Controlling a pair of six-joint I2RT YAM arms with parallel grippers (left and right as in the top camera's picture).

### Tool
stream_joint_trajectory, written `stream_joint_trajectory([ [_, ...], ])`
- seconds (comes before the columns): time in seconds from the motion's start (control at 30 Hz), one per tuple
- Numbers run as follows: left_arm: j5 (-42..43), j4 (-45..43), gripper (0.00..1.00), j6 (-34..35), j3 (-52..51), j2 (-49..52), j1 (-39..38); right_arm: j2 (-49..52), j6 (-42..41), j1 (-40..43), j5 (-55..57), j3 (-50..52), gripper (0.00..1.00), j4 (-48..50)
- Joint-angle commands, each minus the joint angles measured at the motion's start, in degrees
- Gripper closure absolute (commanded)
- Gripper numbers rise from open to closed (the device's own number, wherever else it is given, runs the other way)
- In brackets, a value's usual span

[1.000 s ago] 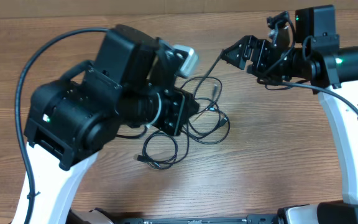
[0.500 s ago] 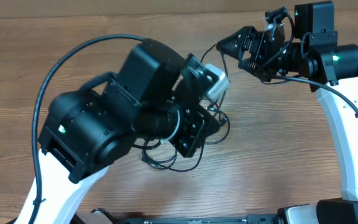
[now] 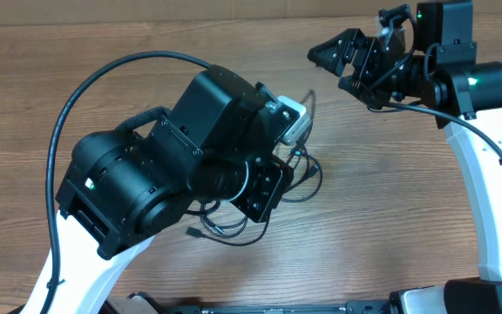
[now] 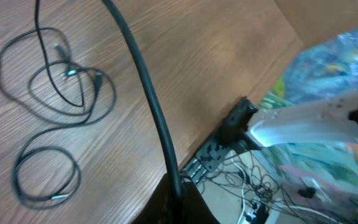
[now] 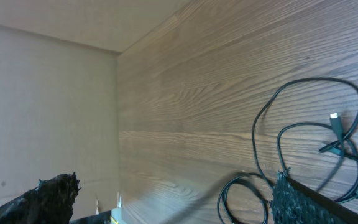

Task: Untangle cables

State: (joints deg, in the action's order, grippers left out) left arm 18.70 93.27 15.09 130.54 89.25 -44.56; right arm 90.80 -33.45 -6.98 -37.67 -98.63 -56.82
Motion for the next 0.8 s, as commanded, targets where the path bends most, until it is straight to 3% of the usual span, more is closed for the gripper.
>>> stream_joint_trajectory([
  [0.0, -3.04, -0.66, 0.96, 1.20, 0.87, -0.55, -0.09, -0.24, -0.22, 0.24, -2.29, -0.72, 0.00, -0.31],
  [0.13, -5.01, -1.92, 0.96, 1.07, 0.87, -0.52, -0.07, -0.24, -1.14, 0.24, -7.50, -0.72, 0.00, -2.03],
  [0.33, -4.68, -4.92, 0.96, 0.13, 0.87, -0.50, -0.11, -0.24, -9.51, 0.24, -9.79, -0.72, 0.00, -5.60],
  [0.63, 6.91, -6.97, 0.96, -5.03, 0.87, -0.50, -0.13, -0.24, -19.91, 0.24, -16.72, -0.72, 0.01, -0.52],
  [0.73, 7.72, -6.56, 0.96, -5.27, 0.87, -0.50, -0.22, -0.24, -21.55, 0.24, -16.90, -0.72, 0.15, 0.46],
  [0.77, 7.74, -6.51, 0.96, -5.25, 0.87, -0.50, -0.22, -0.24, -21.64, 0.24, -16.87, -0.72, 0.25, 0.63],
])
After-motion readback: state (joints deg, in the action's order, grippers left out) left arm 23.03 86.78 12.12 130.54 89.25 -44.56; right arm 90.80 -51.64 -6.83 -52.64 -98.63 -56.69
